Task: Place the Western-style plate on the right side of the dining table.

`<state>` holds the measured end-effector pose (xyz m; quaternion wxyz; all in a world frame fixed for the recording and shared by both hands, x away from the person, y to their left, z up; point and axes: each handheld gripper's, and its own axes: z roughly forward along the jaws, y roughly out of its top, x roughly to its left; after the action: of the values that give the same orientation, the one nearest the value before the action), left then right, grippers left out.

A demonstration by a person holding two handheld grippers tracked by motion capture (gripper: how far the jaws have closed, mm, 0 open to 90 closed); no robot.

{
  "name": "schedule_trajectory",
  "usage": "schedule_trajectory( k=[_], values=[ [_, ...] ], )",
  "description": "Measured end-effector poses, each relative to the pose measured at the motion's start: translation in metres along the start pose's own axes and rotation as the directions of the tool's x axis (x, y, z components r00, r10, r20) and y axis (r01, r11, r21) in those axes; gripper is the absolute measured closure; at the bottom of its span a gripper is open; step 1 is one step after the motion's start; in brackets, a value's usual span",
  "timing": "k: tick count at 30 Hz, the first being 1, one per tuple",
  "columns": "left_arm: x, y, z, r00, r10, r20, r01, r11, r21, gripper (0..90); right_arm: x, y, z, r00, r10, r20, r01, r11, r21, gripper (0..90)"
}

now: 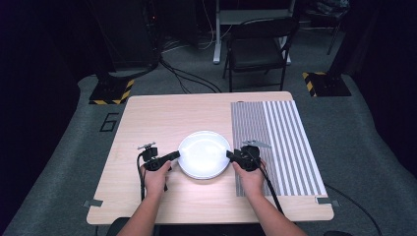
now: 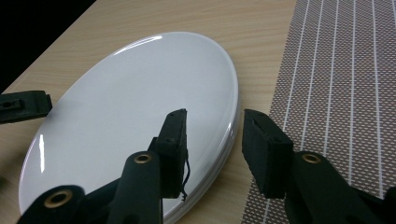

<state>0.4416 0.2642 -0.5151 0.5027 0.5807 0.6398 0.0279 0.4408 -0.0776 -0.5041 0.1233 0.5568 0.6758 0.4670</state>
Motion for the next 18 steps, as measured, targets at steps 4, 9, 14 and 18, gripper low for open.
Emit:
schedule_trajectory(
  k=[4,9,14,18],
  values=[
    [0.0017,-0.0007,0.0006,0.9996,-0.027,0.011,0.027,0.9996,0.003,73.6,-0.0002,-0.0012,0.0017,0.9999,0.012,0.0,-0.012,1.0,0.004,59.7],
    [0.0009,-0.0008,0.0007,0.9997,-0.021,0.01,0.021,0.9998,0.003,73.2,-0.0012,-0.0031,0.0039,0.9998,0.022,-0.004,-0.022,1.0,0.008,58.3],
    [0.0014,-0.0008,0.0011,0.9992,-0.027,0.029,0.026,0.9996,0.006,73.2,-0.0028,-0.0038,0.0065,0.9987,0.048,-0.013,-0.048,0.999,0.014,57.6],
    [0.0005,-0.0012,0.0014,0.9993,-0.023,0.029,0.023,0.9997,0.007,73.3,-0.0045,-0.0052,0.0089,0.9986,0.049,-0.019,-0.049,0.999,0.021,57.7]
  ],
)
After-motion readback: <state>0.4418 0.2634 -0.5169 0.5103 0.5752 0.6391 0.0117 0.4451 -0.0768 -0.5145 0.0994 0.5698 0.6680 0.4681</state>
